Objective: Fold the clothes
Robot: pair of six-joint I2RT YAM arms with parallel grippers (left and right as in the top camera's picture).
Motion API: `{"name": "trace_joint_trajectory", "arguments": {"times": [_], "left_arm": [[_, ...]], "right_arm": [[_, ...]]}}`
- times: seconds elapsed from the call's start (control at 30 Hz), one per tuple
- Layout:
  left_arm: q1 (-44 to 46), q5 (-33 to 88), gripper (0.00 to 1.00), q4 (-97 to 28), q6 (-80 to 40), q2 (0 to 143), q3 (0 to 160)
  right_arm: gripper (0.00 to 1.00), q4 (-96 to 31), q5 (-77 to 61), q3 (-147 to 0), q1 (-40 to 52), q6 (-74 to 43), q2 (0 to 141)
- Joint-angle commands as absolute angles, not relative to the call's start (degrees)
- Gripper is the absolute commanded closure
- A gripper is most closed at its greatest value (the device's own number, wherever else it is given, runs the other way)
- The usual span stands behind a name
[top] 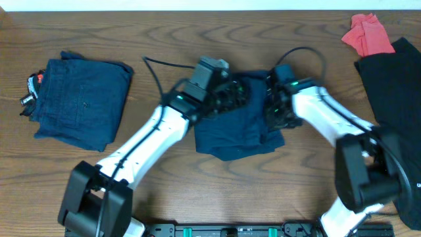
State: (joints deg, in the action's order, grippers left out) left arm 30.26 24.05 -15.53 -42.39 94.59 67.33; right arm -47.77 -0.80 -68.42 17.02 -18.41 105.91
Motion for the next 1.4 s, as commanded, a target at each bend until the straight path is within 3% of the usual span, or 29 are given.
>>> {"name": "trace_joint_trajectory", "arguments": {"times": [0.0,0.17,0.33,0.57,0.7,0.77,0.9,1.0,1.13,1.2,1.3,1.37], "left_arm": [[23.5,24.9,0.37,-16.7,-35.0,92.1,68.6],[16.5,16.4,0.35,-15.6,-34.1,92.9,68.6],[15.2,13.6,0.34,-9.1,-30.3,96.4,68.6],[15.6,13.7,0.34,-3.3,-28.7,104.9,68.6],[16.0,15.7,0.34,-4.7,-28.6,109.7,68.6],[16.3,17.6,0.35,-6.0,-28.4,111.2,68.6],[16.9,18.0,0.51,-14.8,-25.9,113.0,68.6],[16.9,18.0,0.71,-23.4,-25.5,113.2,68.6],[17.7,22.9,0.94,-34.3,-23.7,113.2,68.6],[18.0,23.9,0.94,-37.3,-23.8,113.1,68.6],[18.1,24.0,0.92,-35.9,-23.8,111.9,68.6],[17.9,24.0,0.84,-30.8,-23.8,110.4,68.6]], "right_arm": [[0.66,-47.4,0.0,-73.7,13.8,-17.8,96.2],[0.55,-46.4,-17.2,-74.3,15.3,-9.8,90.3],[0.49,-47.4,-21.2,-71.9,21.3,-9.6,92.2],[0.51,-45.2,-17.4,-66.5,27.8,-16.2,100.6],[0.64,-44.7,-16.8,-63.9,28.6,-16.7,106.6],[0.64,-45.6,-13.2,-63.1,28.3,-19.5,108.5],[0.64,-48.6,-0.2,-63.0,26.6,-25.8,110.4],[0.6,-48.0,8.6,-63.0,24.3,-27.2,110.3],[0.47,-42.9,20.1,-63.0,19.9,-26.4,110.3],[0.41,-39.4,25.1,-63.2,17.6,-24.6,110.3],[0.4,-36.8,25.5,-64.5,14.7,-21.6,110.2],[0.4,-37.2,24.5,-65.6,13.6,-21.6,109.9]]}}
